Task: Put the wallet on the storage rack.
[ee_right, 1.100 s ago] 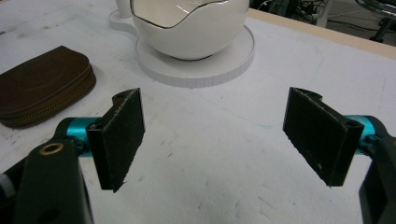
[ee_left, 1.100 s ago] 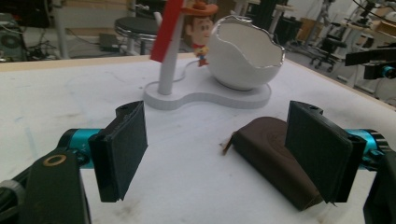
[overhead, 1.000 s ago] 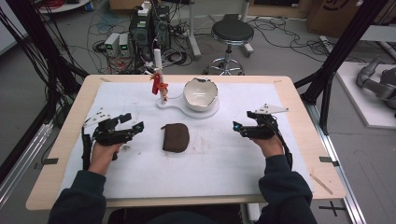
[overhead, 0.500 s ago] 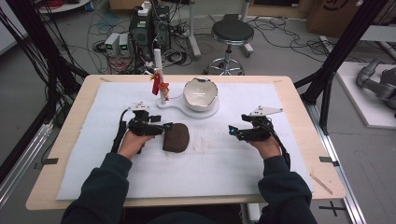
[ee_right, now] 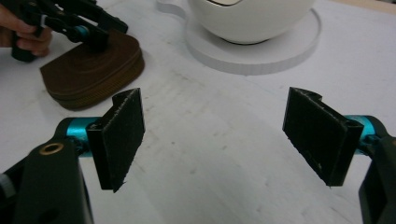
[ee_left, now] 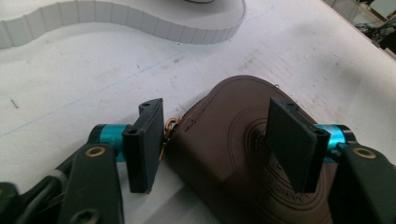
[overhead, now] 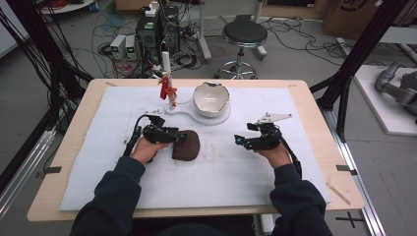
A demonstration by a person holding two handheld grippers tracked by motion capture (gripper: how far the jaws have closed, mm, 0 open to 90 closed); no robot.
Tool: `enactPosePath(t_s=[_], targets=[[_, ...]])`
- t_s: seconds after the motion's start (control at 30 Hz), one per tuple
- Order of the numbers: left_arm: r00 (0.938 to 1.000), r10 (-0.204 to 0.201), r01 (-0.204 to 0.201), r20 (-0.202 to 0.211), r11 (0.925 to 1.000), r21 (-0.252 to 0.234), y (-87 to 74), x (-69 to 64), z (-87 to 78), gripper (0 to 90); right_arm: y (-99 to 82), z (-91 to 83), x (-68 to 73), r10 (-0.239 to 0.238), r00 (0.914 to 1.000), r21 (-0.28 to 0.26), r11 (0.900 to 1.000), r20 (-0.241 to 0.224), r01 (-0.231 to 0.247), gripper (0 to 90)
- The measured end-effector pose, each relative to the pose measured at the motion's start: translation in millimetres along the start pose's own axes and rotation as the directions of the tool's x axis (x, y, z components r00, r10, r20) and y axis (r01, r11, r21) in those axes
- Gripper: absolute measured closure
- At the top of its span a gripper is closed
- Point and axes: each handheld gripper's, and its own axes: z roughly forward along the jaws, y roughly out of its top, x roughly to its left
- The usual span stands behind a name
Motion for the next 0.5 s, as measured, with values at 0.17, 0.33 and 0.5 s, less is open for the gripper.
enactPosePath(t_s=[0.17,0.33,0.5], targets=[[0.9992,0.034,-0.033,0.022,0.9988,-0.036,2.4,-7.6,-5.4,63.6,0.9,8.9,5.7,0.007,0.9991,0.015,0.9999,-0.043,-0.007,21.1],[0.9923,0.104,-0.097,0.067,0.9901,-0.101,5.9,-22.6,-10.3,89.5,0.6,21.1,11.9,0.006,0.9966,0.041,0.9992,-0.082,-0.003,21.1],[0.9997,0.025,-0.025,-0.006,0.9939,-0.107,5.5,-17.3,-12.7,61.5,-0.3,27.6,15.6,-0.004,0.9953,0.068,0.9977,-0.097,0.011,21.1]])
